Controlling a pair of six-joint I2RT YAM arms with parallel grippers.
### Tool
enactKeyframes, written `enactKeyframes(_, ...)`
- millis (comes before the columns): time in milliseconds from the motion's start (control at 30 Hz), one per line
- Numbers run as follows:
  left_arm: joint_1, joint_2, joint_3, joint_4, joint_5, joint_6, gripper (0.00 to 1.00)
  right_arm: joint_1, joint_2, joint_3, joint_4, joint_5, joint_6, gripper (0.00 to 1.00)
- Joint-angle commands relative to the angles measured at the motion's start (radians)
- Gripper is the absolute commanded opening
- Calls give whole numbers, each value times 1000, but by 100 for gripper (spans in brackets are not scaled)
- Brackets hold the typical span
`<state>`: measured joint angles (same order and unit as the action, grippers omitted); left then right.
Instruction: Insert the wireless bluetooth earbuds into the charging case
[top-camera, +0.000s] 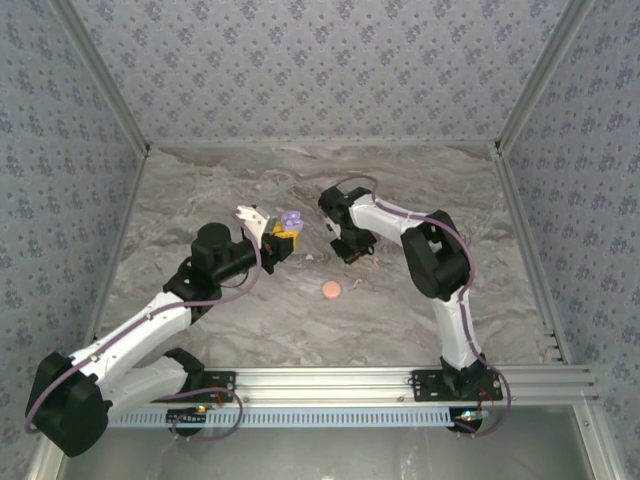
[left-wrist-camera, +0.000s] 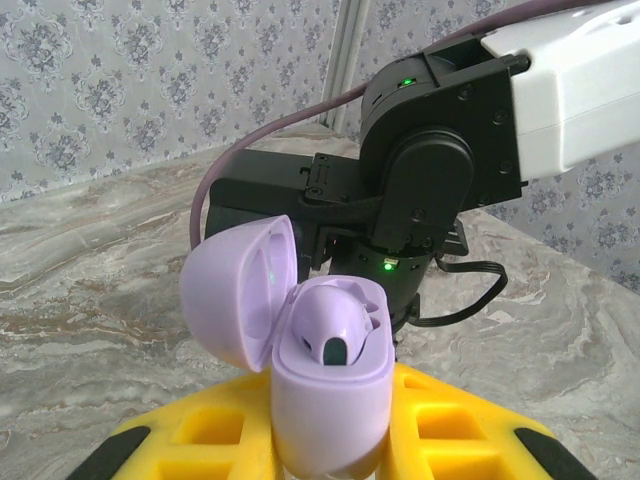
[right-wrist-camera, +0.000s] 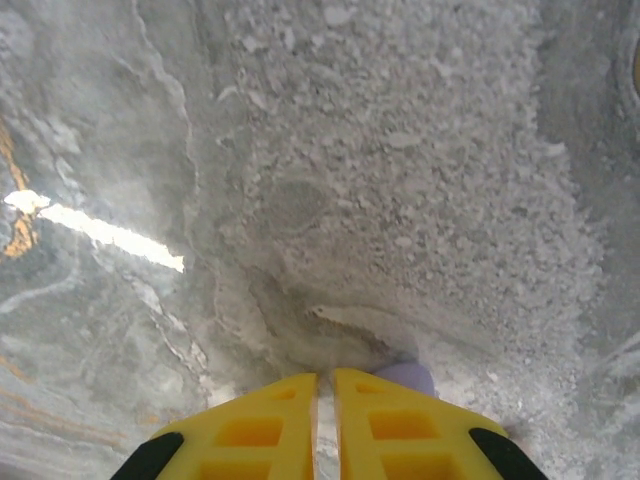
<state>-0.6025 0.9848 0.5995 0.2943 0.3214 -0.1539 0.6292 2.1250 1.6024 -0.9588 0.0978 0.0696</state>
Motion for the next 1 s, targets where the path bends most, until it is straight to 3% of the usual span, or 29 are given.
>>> enactKeyframes(0, -3, 3, 23, 23, 7, 6, 23, 3, -79, -8, -24, -1, 8, 17)
enactKeyframes(133, -3, 5, 25, 21, 7, 8, 23, -9, -140, -34, 23, -47, 52, 24)
enactKeyframes(267, -6, 6, 25, 22, 9, 8, 23, -40, -174, -67, 61, -53, 145, 41)
enactKeyframes(333, -5, 6, 26, 21, 10, 8, 23, -57, -175, -82, 70, -54, 199, 44)
enactKeyframes(500, -6, 6, 27, 21, 10, 10, 23, -91, -172, -132, 116, -97, 281, 44)
enactKeyframes(967, -7, 19, 32, 22, 11, 9, 23, -95, -107, -127, 123, -123, 292, 41)
